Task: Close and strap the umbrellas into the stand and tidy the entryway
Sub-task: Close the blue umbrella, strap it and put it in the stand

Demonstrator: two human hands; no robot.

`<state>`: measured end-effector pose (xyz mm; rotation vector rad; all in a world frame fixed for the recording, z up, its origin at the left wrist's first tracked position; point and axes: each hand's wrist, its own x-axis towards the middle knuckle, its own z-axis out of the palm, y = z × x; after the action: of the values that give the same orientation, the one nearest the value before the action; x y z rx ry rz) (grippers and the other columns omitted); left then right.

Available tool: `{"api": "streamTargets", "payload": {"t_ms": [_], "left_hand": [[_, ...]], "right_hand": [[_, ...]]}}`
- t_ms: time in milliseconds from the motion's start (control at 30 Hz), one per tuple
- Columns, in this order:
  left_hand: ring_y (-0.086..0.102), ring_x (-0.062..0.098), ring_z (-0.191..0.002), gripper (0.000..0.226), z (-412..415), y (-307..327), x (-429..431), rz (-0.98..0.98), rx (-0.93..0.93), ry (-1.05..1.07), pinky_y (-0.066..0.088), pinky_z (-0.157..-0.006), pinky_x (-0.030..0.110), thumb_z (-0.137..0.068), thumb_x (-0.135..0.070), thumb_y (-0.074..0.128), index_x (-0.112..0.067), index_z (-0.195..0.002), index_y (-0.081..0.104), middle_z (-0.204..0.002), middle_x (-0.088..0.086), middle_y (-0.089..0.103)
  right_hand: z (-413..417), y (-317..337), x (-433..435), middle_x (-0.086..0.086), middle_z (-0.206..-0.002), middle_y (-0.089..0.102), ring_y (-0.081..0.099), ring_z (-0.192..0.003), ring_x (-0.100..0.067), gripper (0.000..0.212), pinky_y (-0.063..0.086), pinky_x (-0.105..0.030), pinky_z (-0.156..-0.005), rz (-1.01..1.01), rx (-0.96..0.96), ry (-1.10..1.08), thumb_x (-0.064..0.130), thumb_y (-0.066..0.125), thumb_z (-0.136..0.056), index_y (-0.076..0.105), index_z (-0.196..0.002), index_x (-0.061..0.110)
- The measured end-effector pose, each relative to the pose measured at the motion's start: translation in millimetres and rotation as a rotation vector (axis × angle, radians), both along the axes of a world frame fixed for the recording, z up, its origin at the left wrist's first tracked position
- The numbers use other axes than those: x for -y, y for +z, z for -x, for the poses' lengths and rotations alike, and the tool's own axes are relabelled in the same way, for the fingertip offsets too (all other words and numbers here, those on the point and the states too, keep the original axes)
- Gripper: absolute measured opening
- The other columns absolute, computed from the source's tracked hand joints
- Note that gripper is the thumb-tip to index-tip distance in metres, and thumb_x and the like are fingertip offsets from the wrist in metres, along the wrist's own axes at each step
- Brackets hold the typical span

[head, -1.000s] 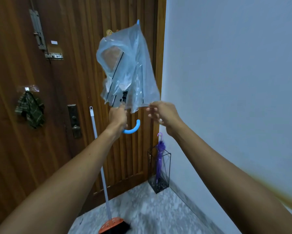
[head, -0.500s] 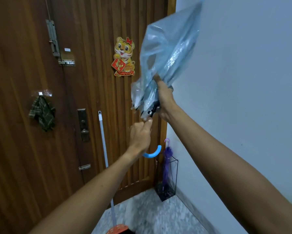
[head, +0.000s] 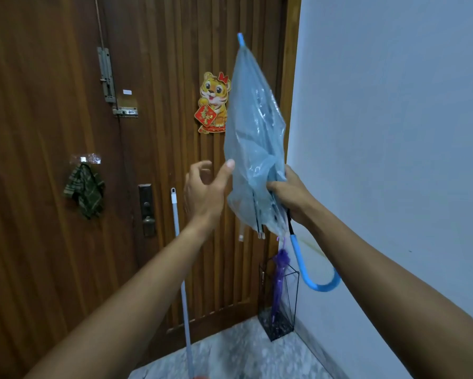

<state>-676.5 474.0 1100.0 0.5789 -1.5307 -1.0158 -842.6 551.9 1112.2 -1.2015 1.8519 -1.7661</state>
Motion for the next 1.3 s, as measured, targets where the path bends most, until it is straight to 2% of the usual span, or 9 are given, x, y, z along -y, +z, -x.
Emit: {"api": "streamTargets", "payload": {"t_ms": [67,167,300,400,533,667,967,1167,1300], "left_hand": [[0.055,0.014,-0.115,0.098,-1.3,15.6,10.9,-0.266,0.030,-0.342,0.048,-0.086,0.031,-0.070,-0.076,0.065,-0.023,-0.147,0.037,-0.138,-0.005,0.051],[0.068,0.026,-0.111,0.075,2.0,18.2,15.4,-0.375,0.015,-0.676,0.057,-0.089,0.047,-0.078,-0.056,0.074,-0.019,-0.140,0.050,-0.128,0.005,0.068],[0.073,0.032,-0.102,0.044,9.4,4.0,19.4,-0.313,-0.091,-0.582,0.058,-0.091,0.050,-0.079,-0.007,0.081,0.000,-0.120,0.065,-0.114,0.016,0.073],[0.072,0.030,-0.105,0.047,8.1,-7.1,26.3,-0.276,-0.097,-0.553,0.060,-0.088,0.042,-0.077,-0.005,0.082,-0.001,-0.121,0.065,-0.116,0.013,0.074],[0.073,0.024,-0.103,0.041,12.0,-8.1,17.5,-0.222,-0.094,-0.475,0.059,-0.090,0.040,-0.078,-0.004,0.080,-0.001,-0.117,0.067,-0.112,0.011,0.075],[0.074,0.029,-0.099,0.037,14.5,-1.6,5.9,-0.311,-0.167,-0.528,0.060,-0.086,0.046,-0.079,0.001,0.078,0.001,-0.115,0.068,-0.109,0.015,0.075],[0.069,0.021,-0.107,0.056,-1.2,-12.3,13.3,-0.355,0.178,-0.513,0.056,-0.092,0.047,-0.080,-0.040,0.080,-0.019,-0.128,0.060,-0.121,0.005,0.072],[0.063,0.013,-0.068,0.040,-29.5,-38.1,2.1,0.261,0.632,0.154,0.048,-0.061,0.028,-0.075,-0.061,0.071,-0.022,-0.076,0.065,-0.071,-0.007,0.067],[0.045,0.021,-0.109,0.069,-28.3,-49.2,0.3,0.929,0.730,0.531,0.038,-0.091,0.036,-0.063,-0.065,0.069,-0.023,-0.115,0.051,-0.112,0.001,0.048]], "right_hand": [[-6.7,-1.8,-6.8,-0.005,-0.120,0.066,0.069,-0.104,-0.023,0.064,0.059,-0.049,-0.090,-0.085,-0.057,0.082,0.011,0.070,-0.073,0.050,-0.132,0.025],[-12.1,-5.8,-13.4,-0.006,-0.122,0.063,0.071,-0.099,-0.020,0.061,0.061,-0.036,-0.079,-0.164,-0.128,0.286,0.002,0.067,-0.085,0.046,-0.137,0.025],[-13.5,2.5,-24.8,-0.011,-0.125,0.065,0.069,-0.107,-0.023,0.050,0.058,-0.038,-0.088,-0.195,-0.010,0.578,0.009,0.051,-0.090,0.053,-0.137,0.024],[-10.5,16.2,-25.9,-0.009,-0.126,0.065,0.061,-0.117,-0.026,0.049,0.049,-0.051,-0.104,-0.271,-0.059,0.436,0.051,0.056,-0.086,0.065,-0.127,0.028],[-23.8,25.0,-17.4,-0.007,-0.156,0.035,0.032,-0.142,-0.028,0.103,0.034,-0.055,-0.113,-0.316,-0.562,-0.049,0.083,0.069,-0.061,0.041,-0.148,0.038],[-22.5,14.5,2.5,-0.006,-0.163,0.020,0.030,-0.145,-0.036,0.152,0.035,-0.061,-0.113,-0.457,-0.724,0.033,0.081,0.082,-0.036,-0.006,-0.154,0.046],[-17.3,5.2,10.7,0.003,-0.108,0.062,0.063,-0.095,-0.018,0.067,0.057,-0.035,-0.076,-0.511,-0.772,-0.007,0.027,0.084,-0.071,0.049,-0.129,0.026],[-14.8,18.6,7.6,0.006,-0.086,0.062,0.060,-0.076,-0.011,0.049,0.044,-0.025,-0.056,-0.708,-1.023,-0.134,0.030,0.079,-0.074,0.060,-0.118,0.021],[-32.2,32.0,12.1,0.004,-0.088,0.061,0.058,-0.078,-0.013,0.049,0.044,-0.026,-0.061,-0.795,-1.147,-0.030,0.028,0.082,-0.072,0.059,-0.114,0.019]]}}
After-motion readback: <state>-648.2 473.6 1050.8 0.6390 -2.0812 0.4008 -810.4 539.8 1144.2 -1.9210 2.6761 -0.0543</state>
